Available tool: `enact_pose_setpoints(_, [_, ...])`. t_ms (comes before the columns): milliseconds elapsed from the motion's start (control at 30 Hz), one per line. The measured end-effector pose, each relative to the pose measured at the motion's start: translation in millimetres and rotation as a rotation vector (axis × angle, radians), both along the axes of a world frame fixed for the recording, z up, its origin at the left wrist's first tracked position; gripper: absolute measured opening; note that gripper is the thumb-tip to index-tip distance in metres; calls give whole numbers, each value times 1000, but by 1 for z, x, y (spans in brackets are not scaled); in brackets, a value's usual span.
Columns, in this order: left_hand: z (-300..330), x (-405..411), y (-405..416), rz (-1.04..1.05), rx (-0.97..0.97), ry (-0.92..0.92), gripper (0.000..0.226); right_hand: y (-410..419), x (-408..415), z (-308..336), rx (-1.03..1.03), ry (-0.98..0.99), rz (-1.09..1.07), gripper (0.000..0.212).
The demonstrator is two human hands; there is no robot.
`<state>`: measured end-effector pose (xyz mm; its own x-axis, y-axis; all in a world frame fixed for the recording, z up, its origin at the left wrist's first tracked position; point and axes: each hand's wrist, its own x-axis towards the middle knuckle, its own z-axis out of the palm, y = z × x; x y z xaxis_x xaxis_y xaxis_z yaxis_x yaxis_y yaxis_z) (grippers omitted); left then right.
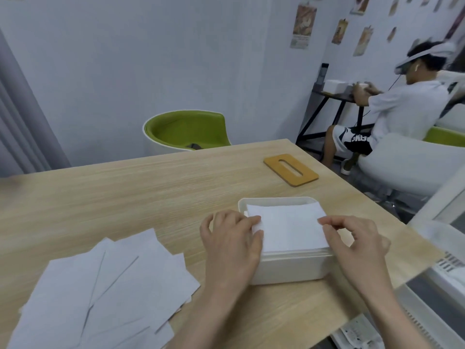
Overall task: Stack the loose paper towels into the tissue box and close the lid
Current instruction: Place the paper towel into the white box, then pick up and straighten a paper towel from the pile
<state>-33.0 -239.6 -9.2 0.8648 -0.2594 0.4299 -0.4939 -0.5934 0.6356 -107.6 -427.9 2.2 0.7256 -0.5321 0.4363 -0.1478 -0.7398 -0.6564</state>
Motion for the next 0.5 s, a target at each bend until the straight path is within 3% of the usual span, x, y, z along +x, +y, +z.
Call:
enact_pose_setpoints(267, [-1,-1,0,-27,105,-67,25,1,-2,-6,-166,40,-69,9])
enact_pose_setpoints(367, [0,0,3,-179,151,-113,34,7,-8,-7,-275,33,61,34])
enact_pose_setpoints(500, [2,4,5,-285,326,-67,65,12,-12,-15,-326,102,164,44])
